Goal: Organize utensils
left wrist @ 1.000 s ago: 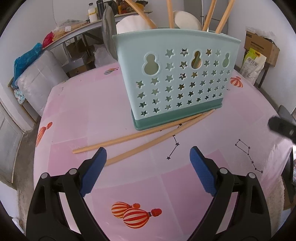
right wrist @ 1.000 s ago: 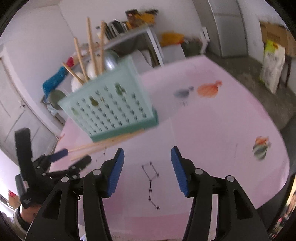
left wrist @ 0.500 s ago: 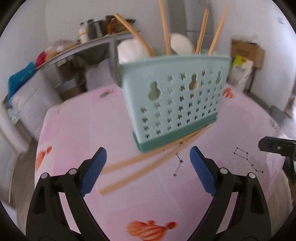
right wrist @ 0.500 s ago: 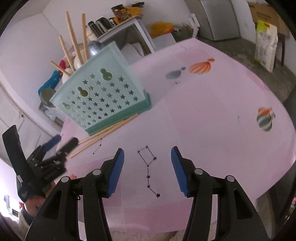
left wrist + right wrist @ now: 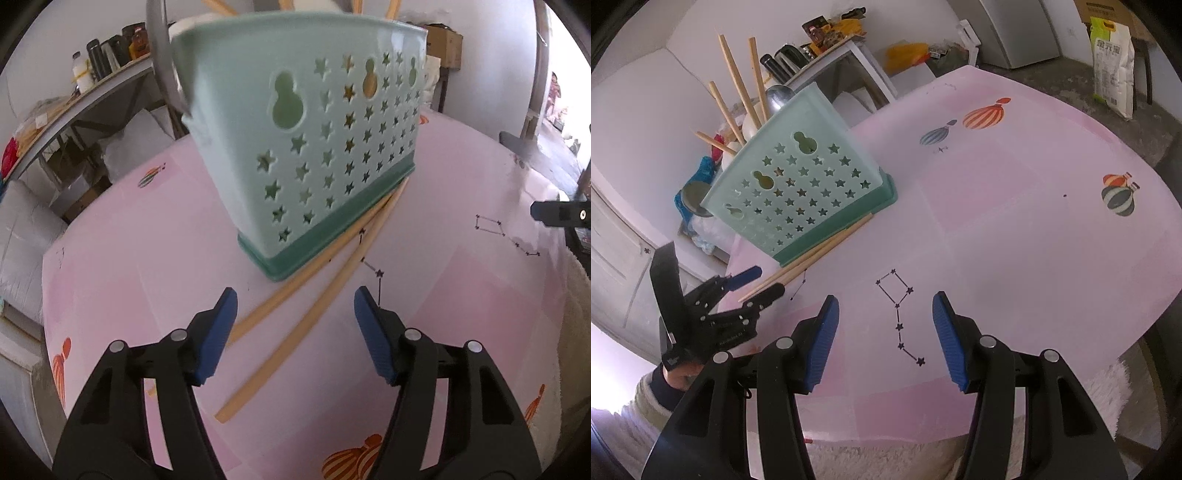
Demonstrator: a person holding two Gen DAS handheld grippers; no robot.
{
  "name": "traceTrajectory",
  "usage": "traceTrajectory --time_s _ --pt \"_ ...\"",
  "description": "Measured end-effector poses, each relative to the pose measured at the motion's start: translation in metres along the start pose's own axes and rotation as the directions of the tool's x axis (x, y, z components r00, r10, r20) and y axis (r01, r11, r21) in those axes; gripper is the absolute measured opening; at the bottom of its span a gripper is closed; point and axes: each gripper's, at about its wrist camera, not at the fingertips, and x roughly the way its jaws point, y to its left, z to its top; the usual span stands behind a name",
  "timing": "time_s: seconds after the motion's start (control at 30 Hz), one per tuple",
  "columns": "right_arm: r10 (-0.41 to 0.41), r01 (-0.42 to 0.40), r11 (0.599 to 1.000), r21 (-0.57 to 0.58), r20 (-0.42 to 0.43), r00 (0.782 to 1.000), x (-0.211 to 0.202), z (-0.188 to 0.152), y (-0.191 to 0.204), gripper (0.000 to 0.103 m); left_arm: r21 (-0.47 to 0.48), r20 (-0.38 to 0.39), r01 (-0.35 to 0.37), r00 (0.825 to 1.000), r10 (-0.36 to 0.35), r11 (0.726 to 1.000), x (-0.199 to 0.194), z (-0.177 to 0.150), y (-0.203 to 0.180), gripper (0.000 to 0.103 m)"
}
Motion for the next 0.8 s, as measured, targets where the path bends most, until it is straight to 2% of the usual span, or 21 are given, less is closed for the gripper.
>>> traceTrajectory --time_s 0.07,0.1,0.2,0.4,0.5,0.57,0.67,0.73,0.8 --pt "0.01 -0.01 1.0 0.008 -0.005 1.0 0.001 -0.002 -0.001 0.052 0.031 -0.041 0.038 0.998 -0.036 0.999 0.007 0.0 0.0 0.064" --pt "0.014 -0.014 1.0 0.012 -0.007 1.0 0.001 -0.002 -0.002 0.052 0.021 -0.03 0.049 0.998 -0.048 0.999 0.006 0.001 0.004 0.065" --pt "0.032 -0.032 0.999 0.026 -0.009 0.999 0.002 -0.004 -0.003 0.052 -0.074 -0.093 0.104 0.99 -0.11 0.992 0.01 0.004 0.023 0.064" --pt "0.074 -0.074 0.996 0.048 -0.014 0.997 0.005 -0.01 -0.001 0.052 -0.121 -0.184 0.082 0.977 -0.104 0.989 -0.007 -0.004 0.013 0.06" --pt "0.096 -0.094 0.995 0.045 -0.041 0.995 0.012 -0.014 0.006 0.052 -0.173 -0.213 0.114 0.965 -0.15 0.978 -0.016 -0.011 0.002 0.057" --pt "0.104 -0.101 0.994 0.045 -0.055 0.993 0.017 -0.015 0.01 0.052 -0.22 -0.218 0.158 0.954 -0.207 0.963 -0.024 -0.014 -0.007 0.053" --pt "0.107 -0.104 0.993 0.052 -0.07 0.992 0.022 -0.017 0.017 0.051 -0.311 -0.209 0.238 0.927 -0.311 0.92 -0.034 -0.019 -0.023 0.05" --pt "0.102 -0.097 0.994 0.059 -0.076 0.992 0.025 -0.018 0.019 0.048 -0.36 -0.193 0.277 0.912 -0.362 0.891 -0.037 -0.021 -0.032 0.045" --pt "0.087 -0.082 0.995 0.06 -0.08 0.993 0.027 -0.017 0.018 0.045 -0.395 -0.17 0.299 0.906 -0.389 0.869 -0.039 -0.023 -0.041 0.04"
